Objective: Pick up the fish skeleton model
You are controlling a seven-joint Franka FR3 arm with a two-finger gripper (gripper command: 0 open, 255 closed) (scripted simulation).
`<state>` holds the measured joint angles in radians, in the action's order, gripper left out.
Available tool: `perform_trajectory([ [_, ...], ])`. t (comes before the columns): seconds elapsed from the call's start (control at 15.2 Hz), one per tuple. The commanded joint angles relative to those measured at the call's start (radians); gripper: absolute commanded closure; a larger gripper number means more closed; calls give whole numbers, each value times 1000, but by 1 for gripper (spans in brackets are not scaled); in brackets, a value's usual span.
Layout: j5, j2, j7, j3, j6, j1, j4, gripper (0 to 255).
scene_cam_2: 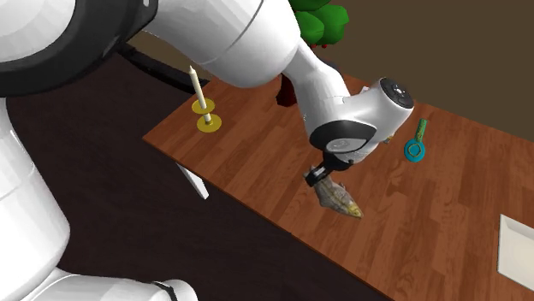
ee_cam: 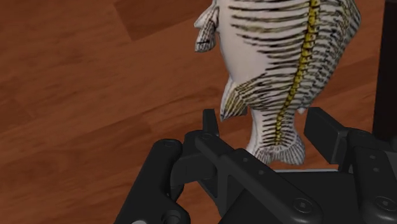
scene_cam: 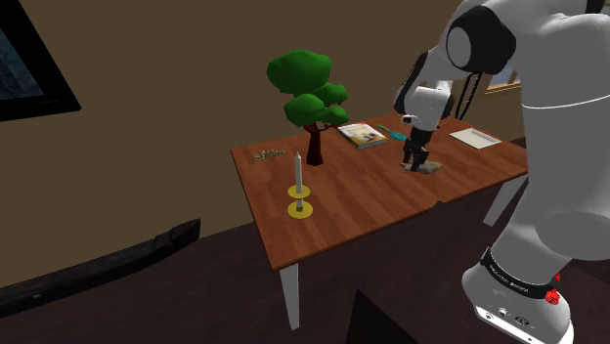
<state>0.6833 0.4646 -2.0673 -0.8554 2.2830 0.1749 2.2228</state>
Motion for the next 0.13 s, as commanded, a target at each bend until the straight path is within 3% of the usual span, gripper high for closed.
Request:
perform_trajectory([
  [0.0, -17, -16, 11, -14, -7, 11, 4, 255],
  [0.07, -17, -16, 11, -14, -7, 11, 4, 255],
])
